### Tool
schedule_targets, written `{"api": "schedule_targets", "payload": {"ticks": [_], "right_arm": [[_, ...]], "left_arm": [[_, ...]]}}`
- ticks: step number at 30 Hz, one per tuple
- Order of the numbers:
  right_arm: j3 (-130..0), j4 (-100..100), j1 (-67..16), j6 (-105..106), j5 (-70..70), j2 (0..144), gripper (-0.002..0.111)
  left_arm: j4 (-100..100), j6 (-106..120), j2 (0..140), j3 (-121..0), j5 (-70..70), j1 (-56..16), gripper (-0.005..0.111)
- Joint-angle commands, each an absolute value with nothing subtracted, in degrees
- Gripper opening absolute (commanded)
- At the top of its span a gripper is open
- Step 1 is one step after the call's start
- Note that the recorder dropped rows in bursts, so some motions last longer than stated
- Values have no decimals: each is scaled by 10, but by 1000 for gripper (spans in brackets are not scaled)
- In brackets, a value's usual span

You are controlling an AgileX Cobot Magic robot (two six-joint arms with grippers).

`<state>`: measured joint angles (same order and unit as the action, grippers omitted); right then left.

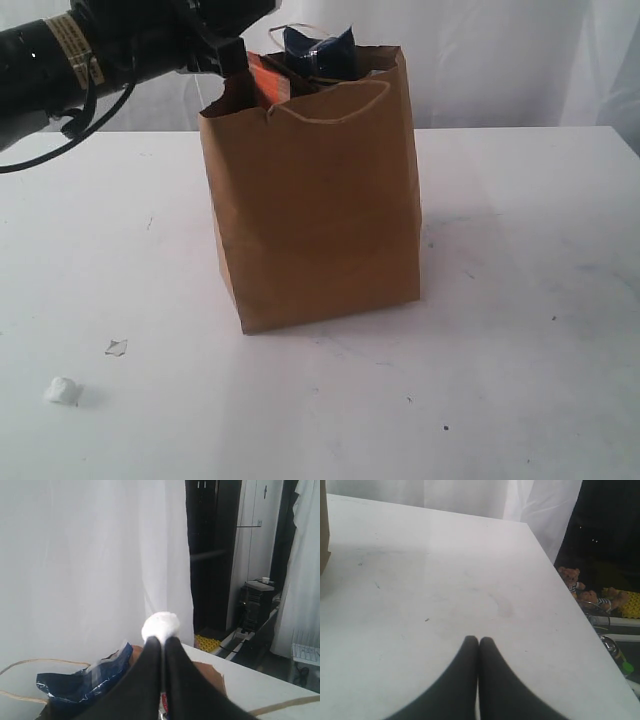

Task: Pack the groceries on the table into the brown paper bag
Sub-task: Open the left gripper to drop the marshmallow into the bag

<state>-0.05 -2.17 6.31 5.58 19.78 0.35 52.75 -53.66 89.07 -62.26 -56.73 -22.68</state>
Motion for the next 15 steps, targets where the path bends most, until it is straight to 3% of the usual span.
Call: {"api": "schedule_targets", "payload": {"ticks": [1,8,11,15], "right_arm": [[0,-26,67,56,197,0,0],[0,-26,67,56,197,0,0],[0,-26,67,56,197,0,0],[0,-26,67,56,197,0,0]], "left_arm": [[549,-540,887,-620,-573,-230,19],[573,-543,887,-620,-572,-231,63],[570,-545,887,-620,-572,-231,71],[570,-546,887,-620,-572,-231,72]]}}
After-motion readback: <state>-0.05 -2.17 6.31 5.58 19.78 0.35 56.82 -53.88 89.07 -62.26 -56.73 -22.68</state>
